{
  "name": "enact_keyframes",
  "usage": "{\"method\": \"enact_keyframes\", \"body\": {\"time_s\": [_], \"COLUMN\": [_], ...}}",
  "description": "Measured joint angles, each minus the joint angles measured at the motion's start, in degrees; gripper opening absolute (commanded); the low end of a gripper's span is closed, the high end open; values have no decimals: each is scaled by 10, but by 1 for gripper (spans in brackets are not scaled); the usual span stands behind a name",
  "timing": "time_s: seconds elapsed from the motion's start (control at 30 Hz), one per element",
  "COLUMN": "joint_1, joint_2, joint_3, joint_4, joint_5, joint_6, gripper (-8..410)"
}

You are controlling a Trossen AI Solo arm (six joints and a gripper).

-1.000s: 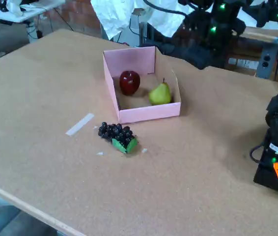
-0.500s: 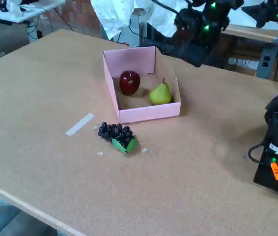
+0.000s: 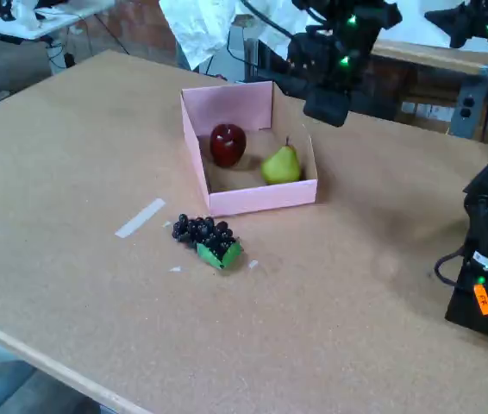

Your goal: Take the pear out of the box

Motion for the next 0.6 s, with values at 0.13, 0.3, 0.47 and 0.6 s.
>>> {"method": "enact_keyframes", "body": {"time_s": [0.13,0.3,0.47,0.6], "joint_1": [-4,-8,-9,-15], "joint_2": [40,90,133,162], "joint_3": [24,73,122,154], "joint_4": [1,-11,-16,-20], "joint_5": [0,0,0,0], "joint_6": [-4,-17,-35,-49], "gripper": [0,0,0,0]}}
